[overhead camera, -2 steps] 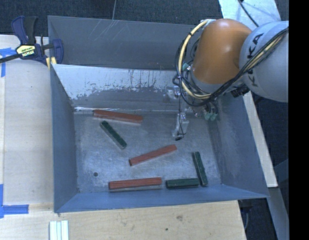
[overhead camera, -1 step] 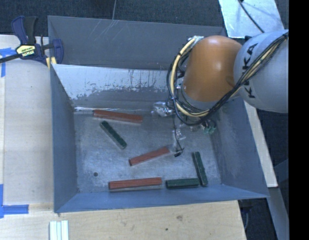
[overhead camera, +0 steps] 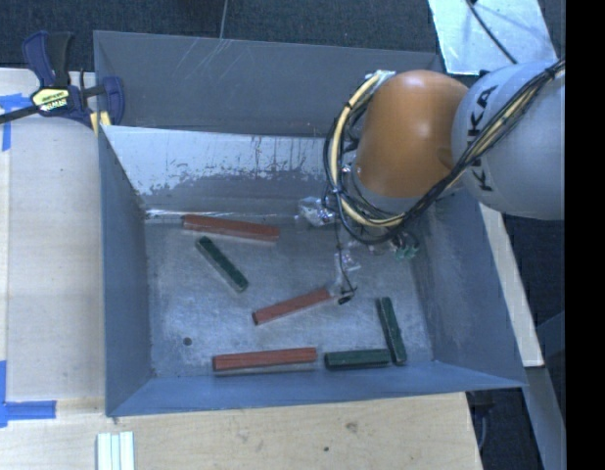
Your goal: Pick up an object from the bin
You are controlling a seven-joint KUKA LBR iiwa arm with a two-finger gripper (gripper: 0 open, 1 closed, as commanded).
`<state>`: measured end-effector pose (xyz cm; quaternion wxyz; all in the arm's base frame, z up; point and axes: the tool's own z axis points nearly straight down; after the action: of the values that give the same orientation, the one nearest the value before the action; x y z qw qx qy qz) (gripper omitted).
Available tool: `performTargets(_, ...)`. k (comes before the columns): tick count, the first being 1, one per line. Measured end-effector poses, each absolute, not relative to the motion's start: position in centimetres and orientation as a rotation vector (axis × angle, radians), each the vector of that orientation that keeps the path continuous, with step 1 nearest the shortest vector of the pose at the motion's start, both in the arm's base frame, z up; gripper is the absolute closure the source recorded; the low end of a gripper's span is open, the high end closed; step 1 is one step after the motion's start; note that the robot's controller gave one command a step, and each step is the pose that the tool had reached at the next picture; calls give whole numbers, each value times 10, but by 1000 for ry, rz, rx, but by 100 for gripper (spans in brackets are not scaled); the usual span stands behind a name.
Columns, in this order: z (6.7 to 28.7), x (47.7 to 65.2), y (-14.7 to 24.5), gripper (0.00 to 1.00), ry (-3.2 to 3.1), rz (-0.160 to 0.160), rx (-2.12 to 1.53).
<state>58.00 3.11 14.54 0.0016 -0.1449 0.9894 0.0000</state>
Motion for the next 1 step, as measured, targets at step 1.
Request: performTargets(1, 81, 564, 48, 0, 3072, -2, -619)
